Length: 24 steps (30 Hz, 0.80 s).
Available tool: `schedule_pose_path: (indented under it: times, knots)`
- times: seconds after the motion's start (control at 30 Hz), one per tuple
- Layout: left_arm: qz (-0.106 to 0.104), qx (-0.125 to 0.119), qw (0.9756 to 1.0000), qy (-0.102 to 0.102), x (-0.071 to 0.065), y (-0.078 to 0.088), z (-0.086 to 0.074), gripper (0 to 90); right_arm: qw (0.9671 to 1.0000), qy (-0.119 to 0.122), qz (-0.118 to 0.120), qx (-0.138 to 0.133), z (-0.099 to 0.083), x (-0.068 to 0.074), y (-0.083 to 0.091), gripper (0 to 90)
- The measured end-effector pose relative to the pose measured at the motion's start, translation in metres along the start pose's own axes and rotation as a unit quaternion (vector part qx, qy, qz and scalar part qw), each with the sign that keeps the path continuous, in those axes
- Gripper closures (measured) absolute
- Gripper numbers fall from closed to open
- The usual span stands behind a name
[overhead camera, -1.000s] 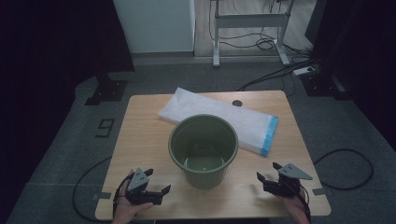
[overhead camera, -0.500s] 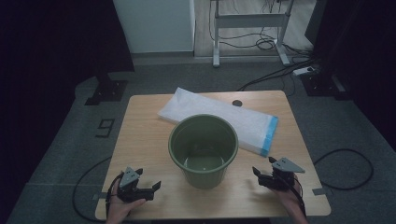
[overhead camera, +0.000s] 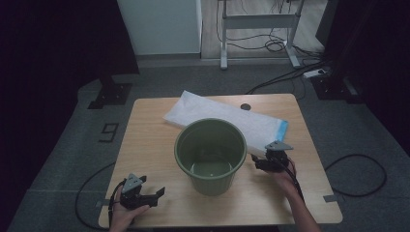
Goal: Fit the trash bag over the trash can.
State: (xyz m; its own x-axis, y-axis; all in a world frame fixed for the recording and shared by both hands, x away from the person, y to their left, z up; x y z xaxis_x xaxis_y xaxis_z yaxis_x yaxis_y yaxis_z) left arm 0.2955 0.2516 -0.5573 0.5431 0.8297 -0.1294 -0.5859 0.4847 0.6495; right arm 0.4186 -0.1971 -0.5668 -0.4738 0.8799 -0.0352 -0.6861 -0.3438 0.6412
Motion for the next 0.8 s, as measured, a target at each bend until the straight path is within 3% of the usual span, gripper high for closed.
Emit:
schedule_pose_path:
  times: [0.13, 0.27, 0.5, 0.6, 0.7, 0.8]
  knots:
    - [-0.004, -0.003, 1.0, 0.006, 0.0, 0.0, 0.0, 7.2, 0.9999, 0.006, -0.004, 0.015, 0.0, 0.0, -0.01, 27.5]
    - [-0.001, 0.001, 1.0, 0.008, 0.0, 0.0, -0.003, 7.2, 0.9994, -0.006, -0.016, 0.031, -0.001, -0.006, -0.016, 40.7]
    - [-0.007, -0.003, 0.9998, 0.016, 0.001, 0.002, -0.005, 7.2, 0.998, -0.028, -0.01, 0.057, -0.008, -0.014, -0.014, 78.1]
    - [-0.006, -0.001, 0.9999, 0.015, 0.002, 0.003, -0.006, 7.2, 0.9985, -0.036, -0.016, 0.04, -0.011, -0.014, -0.002, 88.1]
    - [-0.008, -0.005, 0.9998, 0.017, 0.003, 0.005, -0.006, 7.4, 0.9994, -0.019, -0.013, 0.028, -0.022, -0.01, 0.021, 88.5]
    - [-0.013, -0.01, 0.9996, 0.022, 0.003, 0.006, -0.005, 8.1, 0.9996, -0.02, -0.008, 0.02, -0.042, -0.01, 0.051, 88.6]
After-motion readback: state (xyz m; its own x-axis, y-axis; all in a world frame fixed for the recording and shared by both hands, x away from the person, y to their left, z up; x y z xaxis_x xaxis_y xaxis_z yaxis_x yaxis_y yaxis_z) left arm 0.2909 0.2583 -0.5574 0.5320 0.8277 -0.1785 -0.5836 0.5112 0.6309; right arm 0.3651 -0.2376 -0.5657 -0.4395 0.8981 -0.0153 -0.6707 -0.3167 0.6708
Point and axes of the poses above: each handheld gripper's, and its own axes: y roughly backward along the jaws, z roughly out of its top, x roughly to its left, the point moved 5 cm from there along -y, roughly forward along the jaws, and after that the axes turned 5 degrees about x, right-handed, at the moved point
